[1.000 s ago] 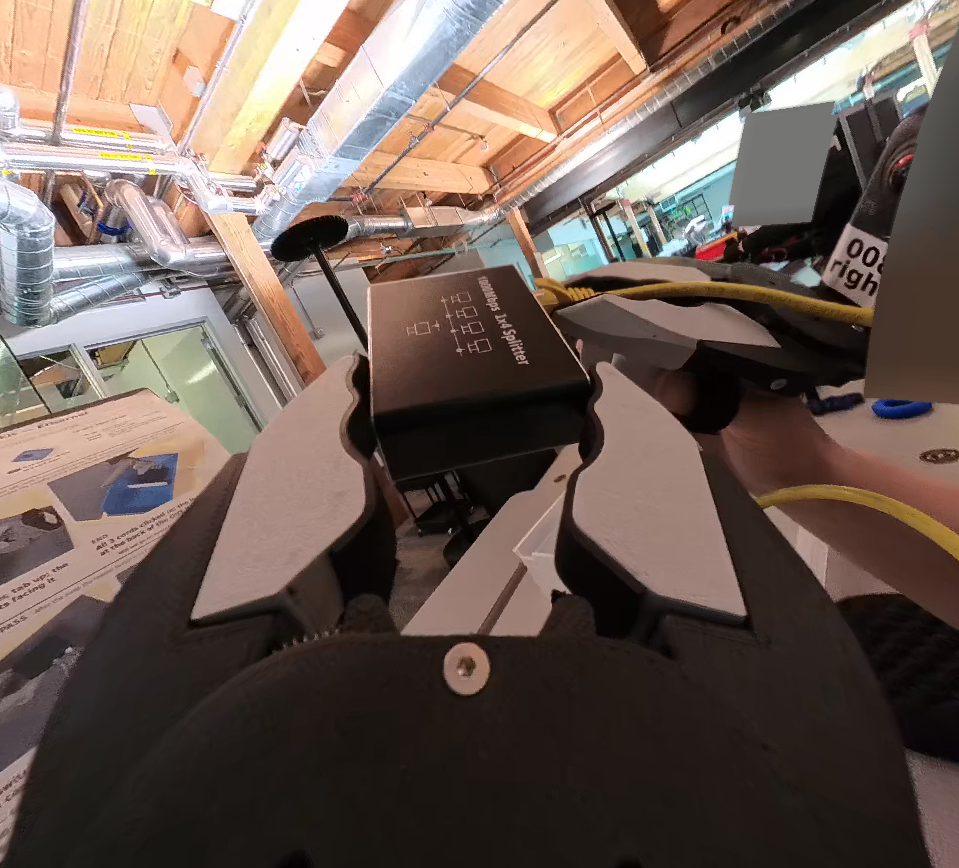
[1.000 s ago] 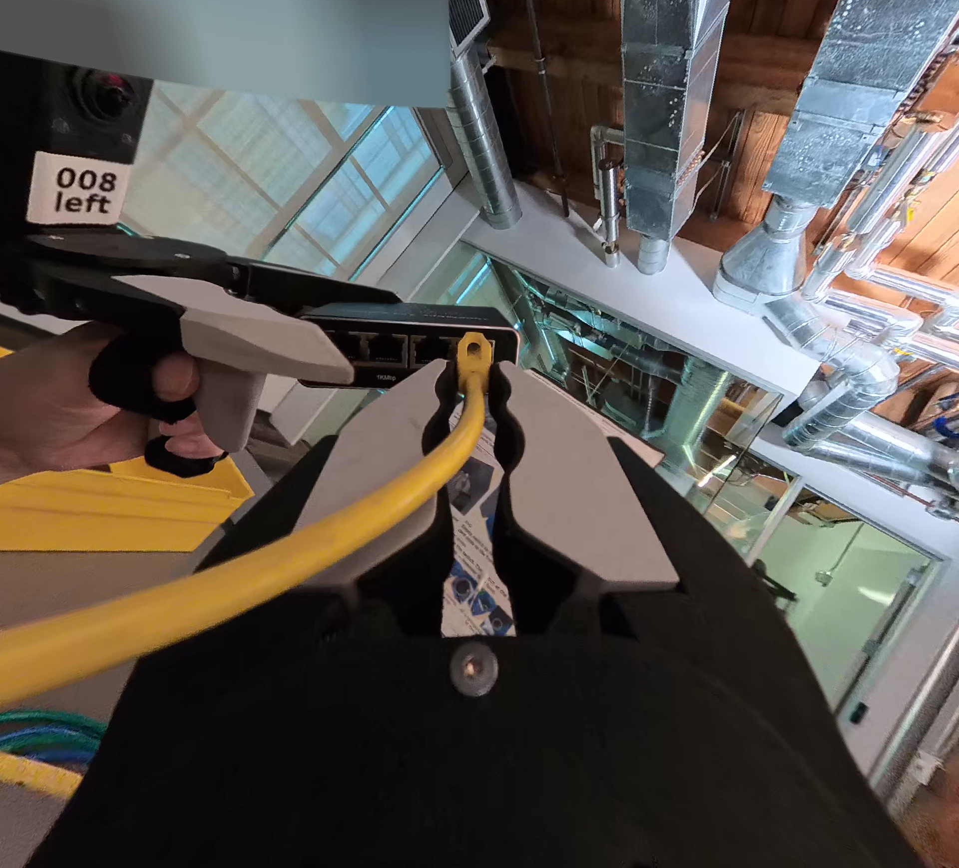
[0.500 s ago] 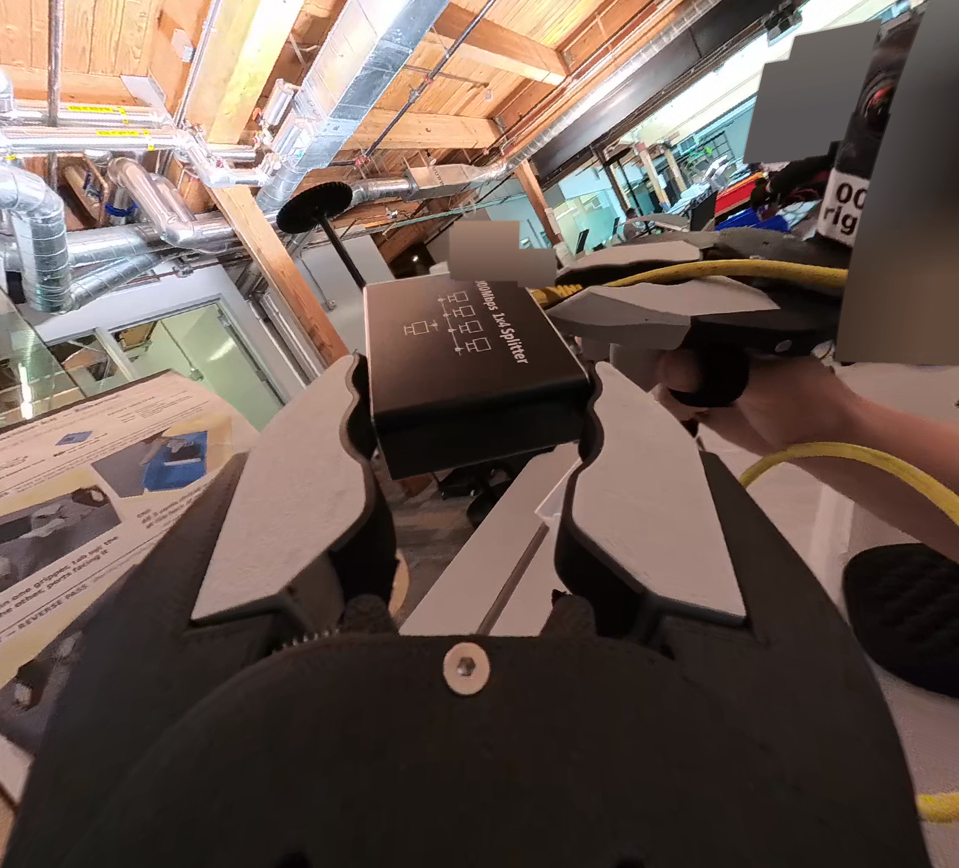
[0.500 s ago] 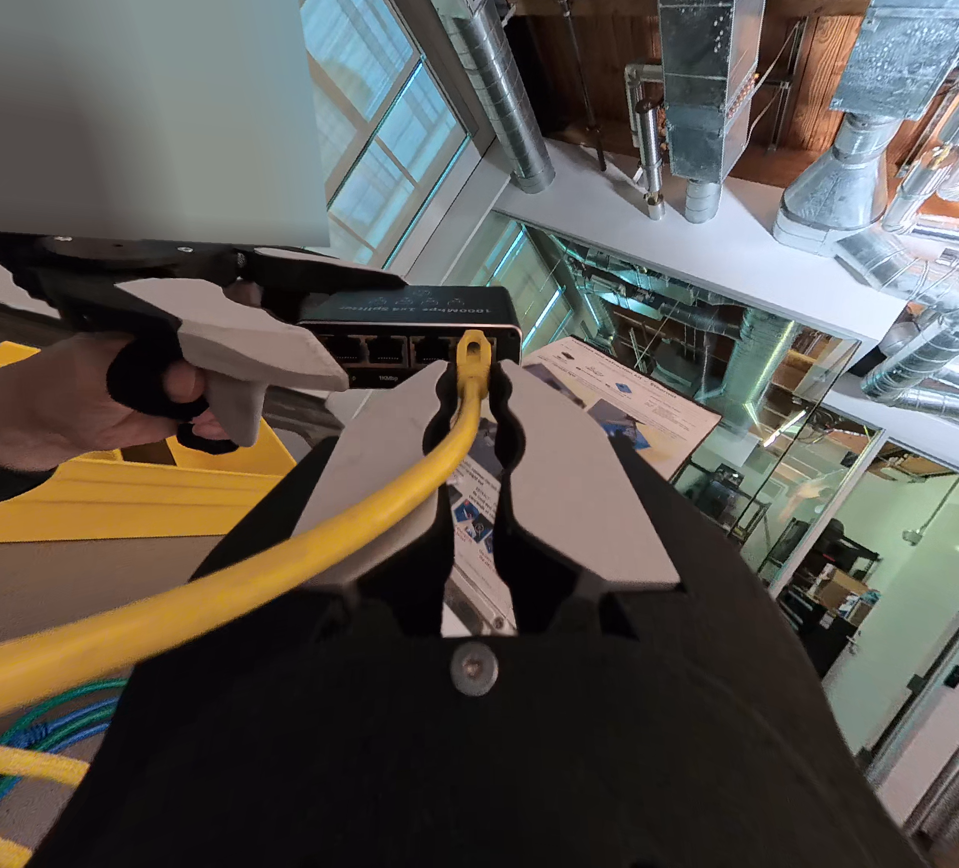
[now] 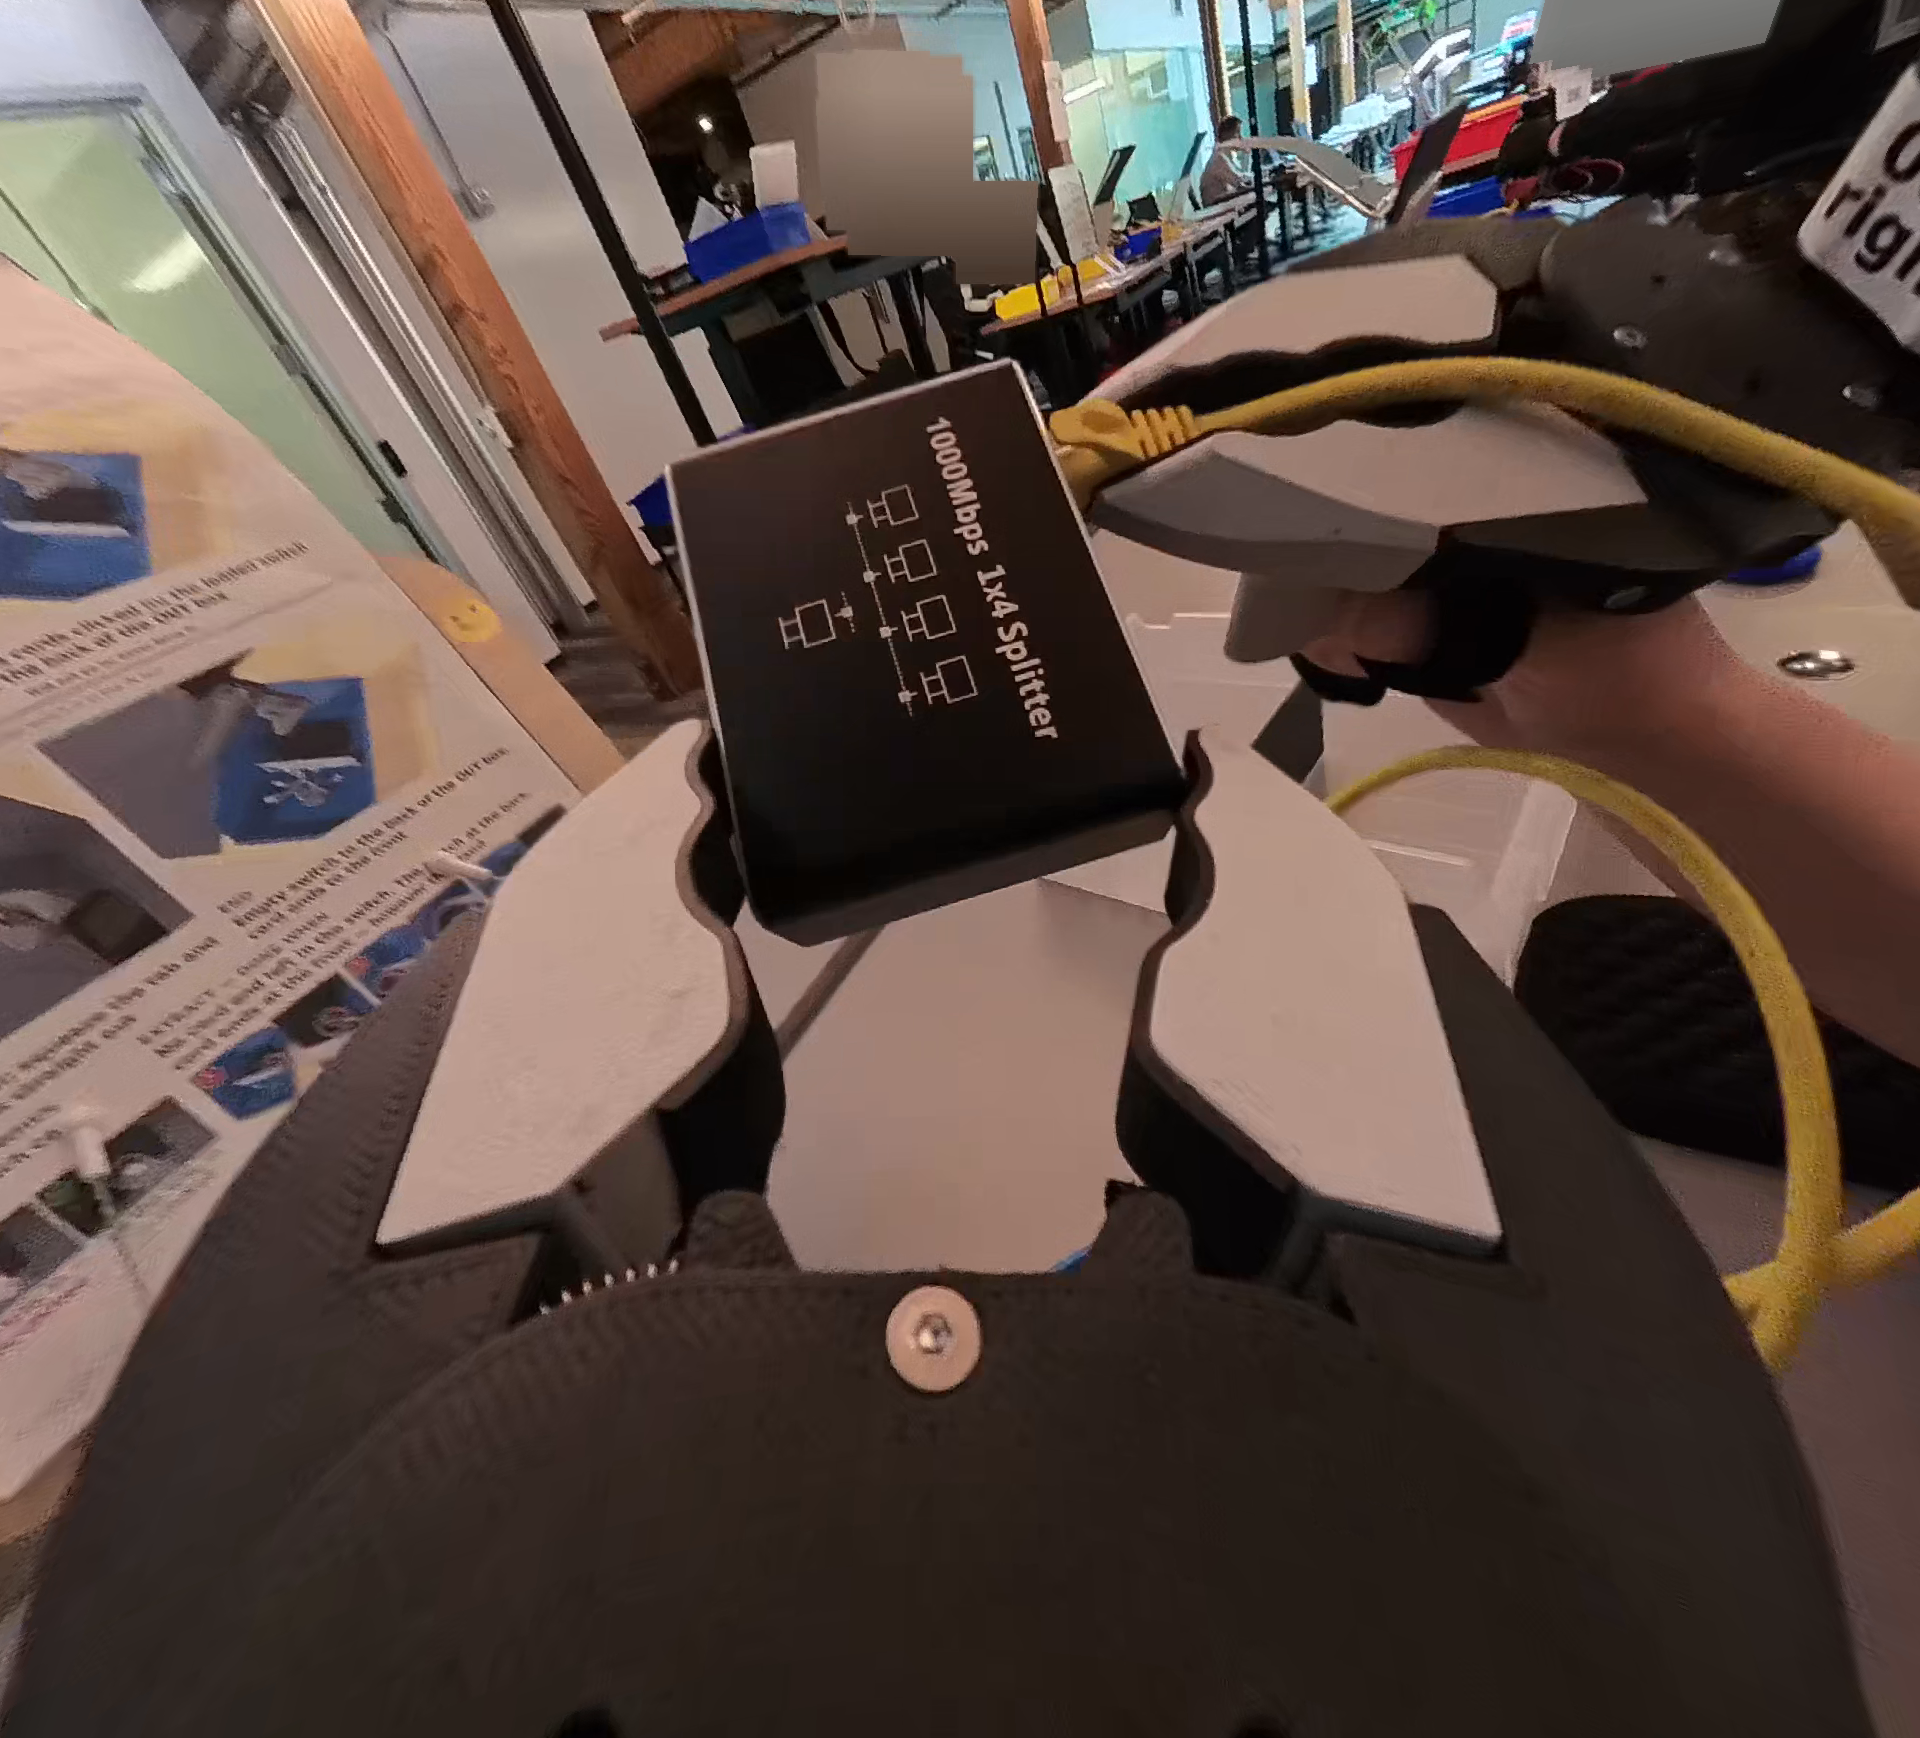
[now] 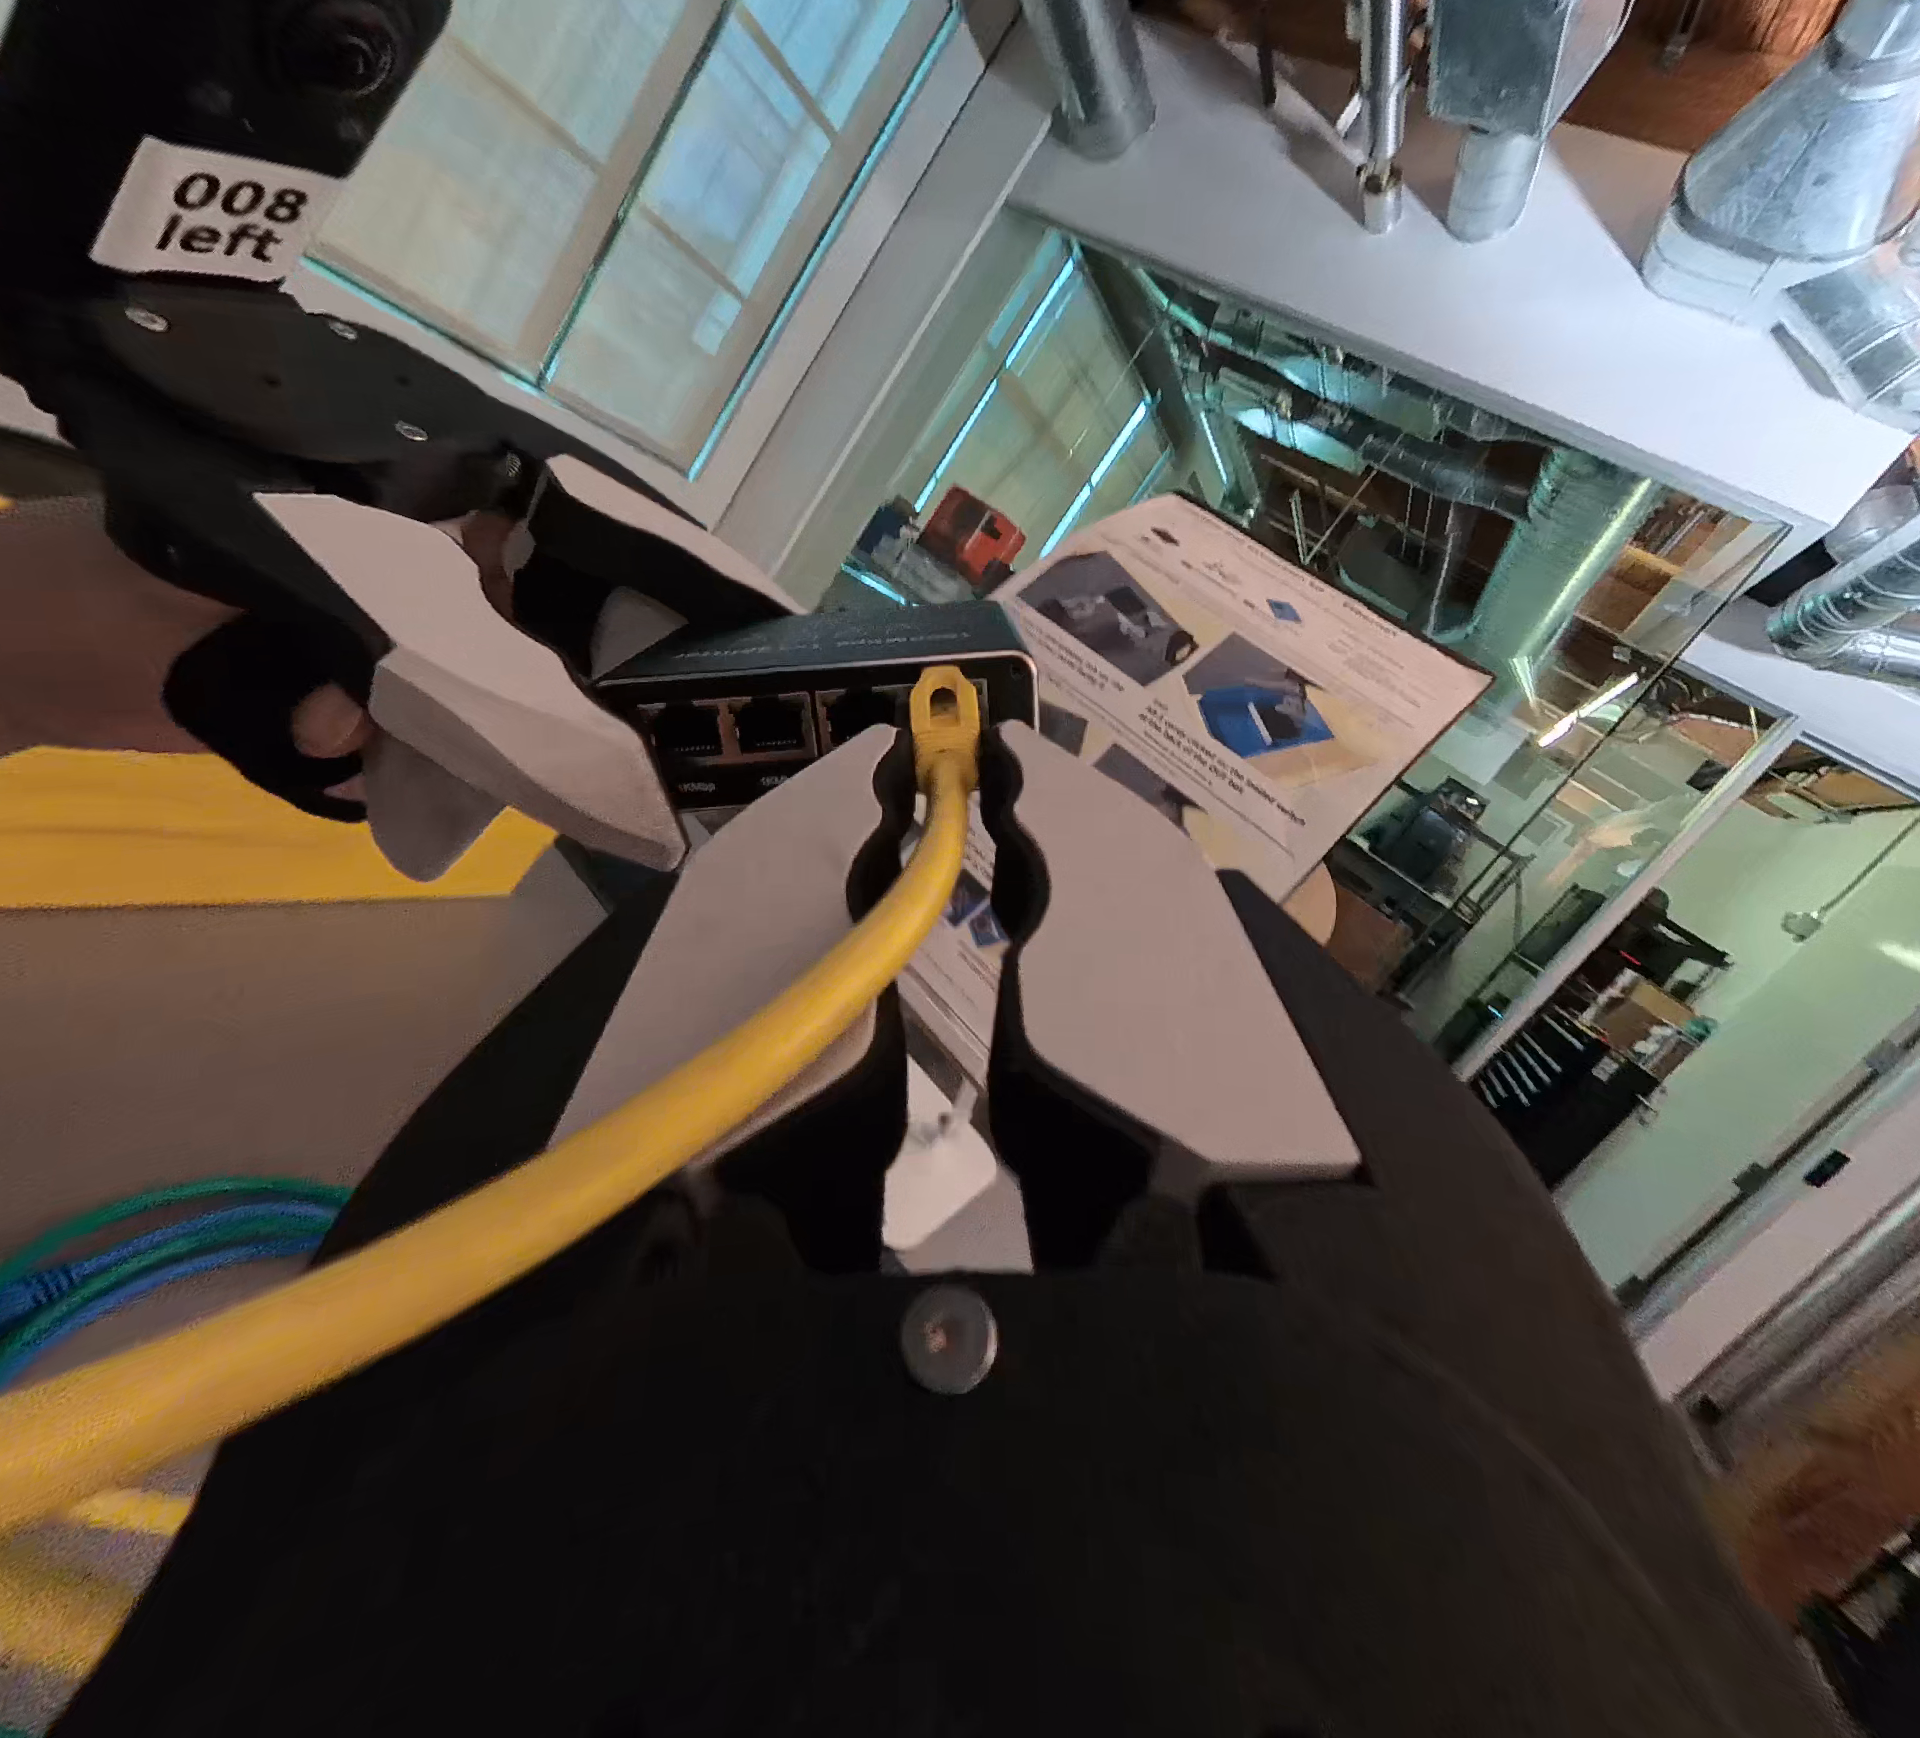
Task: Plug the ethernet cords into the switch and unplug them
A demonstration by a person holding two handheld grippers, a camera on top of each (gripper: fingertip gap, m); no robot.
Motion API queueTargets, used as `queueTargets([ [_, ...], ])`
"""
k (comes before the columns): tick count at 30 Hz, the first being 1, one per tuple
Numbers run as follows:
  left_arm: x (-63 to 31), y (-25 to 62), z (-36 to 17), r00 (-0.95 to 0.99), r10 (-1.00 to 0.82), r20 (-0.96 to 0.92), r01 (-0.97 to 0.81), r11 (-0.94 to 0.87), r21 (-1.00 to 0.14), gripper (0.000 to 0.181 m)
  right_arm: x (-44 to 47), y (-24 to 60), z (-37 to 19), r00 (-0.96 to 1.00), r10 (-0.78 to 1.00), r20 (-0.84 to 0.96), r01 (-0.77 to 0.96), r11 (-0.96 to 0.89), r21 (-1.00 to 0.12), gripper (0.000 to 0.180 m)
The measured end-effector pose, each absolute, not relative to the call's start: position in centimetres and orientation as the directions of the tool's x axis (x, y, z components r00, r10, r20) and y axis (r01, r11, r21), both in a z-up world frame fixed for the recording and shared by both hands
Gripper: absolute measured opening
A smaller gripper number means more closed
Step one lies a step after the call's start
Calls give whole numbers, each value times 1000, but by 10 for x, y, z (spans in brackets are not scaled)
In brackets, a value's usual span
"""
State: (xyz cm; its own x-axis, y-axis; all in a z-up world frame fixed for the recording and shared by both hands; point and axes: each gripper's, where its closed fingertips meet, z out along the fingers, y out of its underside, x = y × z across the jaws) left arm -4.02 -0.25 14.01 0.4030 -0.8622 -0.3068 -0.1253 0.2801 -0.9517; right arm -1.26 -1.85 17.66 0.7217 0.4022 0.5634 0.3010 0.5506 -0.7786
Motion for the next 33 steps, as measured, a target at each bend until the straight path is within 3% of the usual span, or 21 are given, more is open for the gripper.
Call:
queueTargets([
  [7,-48,18,123,143,-985,101,94,-88,-992,80,5,16,150,722,354,594,373,523,-766,13],
  [12,-64,37,87,-20,-932,362,37,-363,-931,85,-10,32,122,700,396,594,360,522,-773,13],
  [14,-68,53,69,31,-901,432,-16,-433,-901,90,-20,42,105,703,442,558,329,493,-805,12],
  [18,-63,71,46,243,-929,281,-150,-322,-935,89,-23,67,72,735,443,512,355,393,-849,13],
  [22,-57,93,1,440,-896,61,-401,-257,-879,94,-27,79,52,744,513,427,307,306,-901,13],
  [25,-46,93,-26,408,-907,104,-471,-307,-827,77,-28,85,40,748,535,393,287,273,-918,13],
  [27,-47,96,-41,413,-893,178,-500,-386,-775,77,-28,93,26,743,542,392,307,245,-920,13],
  [33,-94,120,-88,595,-775,214,-555,-589,-588,76,-26,119,-58,732,668,132,335,-184,-924,21],
])
